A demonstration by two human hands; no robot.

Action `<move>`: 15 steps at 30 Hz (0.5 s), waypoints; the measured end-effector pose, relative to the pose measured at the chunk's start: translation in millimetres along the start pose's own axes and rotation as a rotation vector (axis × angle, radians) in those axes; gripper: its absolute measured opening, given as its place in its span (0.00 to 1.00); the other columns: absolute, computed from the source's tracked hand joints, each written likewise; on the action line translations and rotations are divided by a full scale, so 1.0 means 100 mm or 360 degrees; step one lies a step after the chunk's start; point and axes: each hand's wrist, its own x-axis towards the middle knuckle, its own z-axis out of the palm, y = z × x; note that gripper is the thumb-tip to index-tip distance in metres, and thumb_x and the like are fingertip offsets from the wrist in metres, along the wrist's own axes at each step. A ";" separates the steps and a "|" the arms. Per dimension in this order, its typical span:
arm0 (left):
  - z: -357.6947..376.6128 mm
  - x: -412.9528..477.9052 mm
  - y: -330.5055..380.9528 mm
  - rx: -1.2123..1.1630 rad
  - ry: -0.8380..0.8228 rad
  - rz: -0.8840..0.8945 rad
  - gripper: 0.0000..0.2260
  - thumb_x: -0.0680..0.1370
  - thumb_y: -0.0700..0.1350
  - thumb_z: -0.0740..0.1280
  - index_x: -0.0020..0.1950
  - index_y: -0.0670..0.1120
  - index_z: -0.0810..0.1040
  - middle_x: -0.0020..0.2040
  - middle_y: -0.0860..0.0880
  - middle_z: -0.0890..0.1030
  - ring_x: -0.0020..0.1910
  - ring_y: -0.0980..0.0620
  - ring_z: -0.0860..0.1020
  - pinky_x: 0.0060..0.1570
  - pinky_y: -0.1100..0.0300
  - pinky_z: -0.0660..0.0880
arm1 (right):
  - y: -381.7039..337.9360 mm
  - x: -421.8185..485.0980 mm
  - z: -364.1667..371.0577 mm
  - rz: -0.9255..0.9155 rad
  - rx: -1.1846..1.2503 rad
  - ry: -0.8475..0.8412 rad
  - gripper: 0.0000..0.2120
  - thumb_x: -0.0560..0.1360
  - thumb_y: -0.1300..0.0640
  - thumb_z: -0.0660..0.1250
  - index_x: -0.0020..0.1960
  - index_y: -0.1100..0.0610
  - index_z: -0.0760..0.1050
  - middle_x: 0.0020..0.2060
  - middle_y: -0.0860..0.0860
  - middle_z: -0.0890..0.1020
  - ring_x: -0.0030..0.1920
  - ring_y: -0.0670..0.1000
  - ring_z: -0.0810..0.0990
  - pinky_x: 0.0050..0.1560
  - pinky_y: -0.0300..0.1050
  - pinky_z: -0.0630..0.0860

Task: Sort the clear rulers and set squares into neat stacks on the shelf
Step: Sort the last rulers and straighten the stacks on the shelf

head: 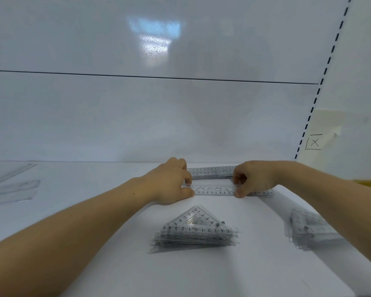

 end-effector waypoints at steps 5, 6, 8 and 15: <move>-0.03 -0.05 0.02 -0.0079 -0.0056 -0.0007 0.16 0.77 0.59 0.62 0.59 0.51 0.76 0.51 0.53 0.68 0.55 0.53 0.67 0.56 0.58 0.68 | -0.01 -0.01 0.00 -0.0019 -0.0020 -0.0068 0.12 0.70 0.45 0.71 0.41 0.50 0.72 0.40 0.45 0.76 0.41 0.47 0.73 0.44 0.42 0.71; -0.03 -0.06 0.02 -0.0107 -0.0064 -0.0010 0.16 0.77 0.59 0.62 0.58 0.51 0.76 0.51 0.54 0.69 0.54 0.54 0.67 0.54 0.59 0.68 | -0.02 -0.01 0.01 -0.0029 -0.0018 -0.0074 0.11 0.70 0.45 0.71 0.41 0.51 0.73 0.39 0.46 0.76 0.40 0.47 0.73 0.43 0.42 0.71; -0.03 -0.07 0.03 -0.0150 -0.0086 -0.0031 0.14 0.77 0.58 0.63 0.56 0.51 0.76 0.52 0.54 0.71 0.52 0.55 0.70 0.53 0.60 0.69 | -0.03 -0.03 0.00 -0.0050 -0.0023 -0.0057 0.11 0.70 0.46 0.71 0.42 0.52 0.73 0.39 0.46 0.76 0.39 0.46 0.73 0.41 0.41 0.70; -0.03 -0.06 0.04 -0.0323 -0.0145 -0.0160 0.08 0.76 0.54 0.66 0.46 0.53 0.69 0.46 0.54 0.75 0.44 0.54 0.73 0.41 0.61 0.67 | -0.05 -0.07 0.03 -0.0073 0.0017 0.0065 0.15 0.70 0.47 0.71 0.53 0.49 0.73 0.40 0.43 0.73 0.39 0.42 0.71 0.40 0.39 0.68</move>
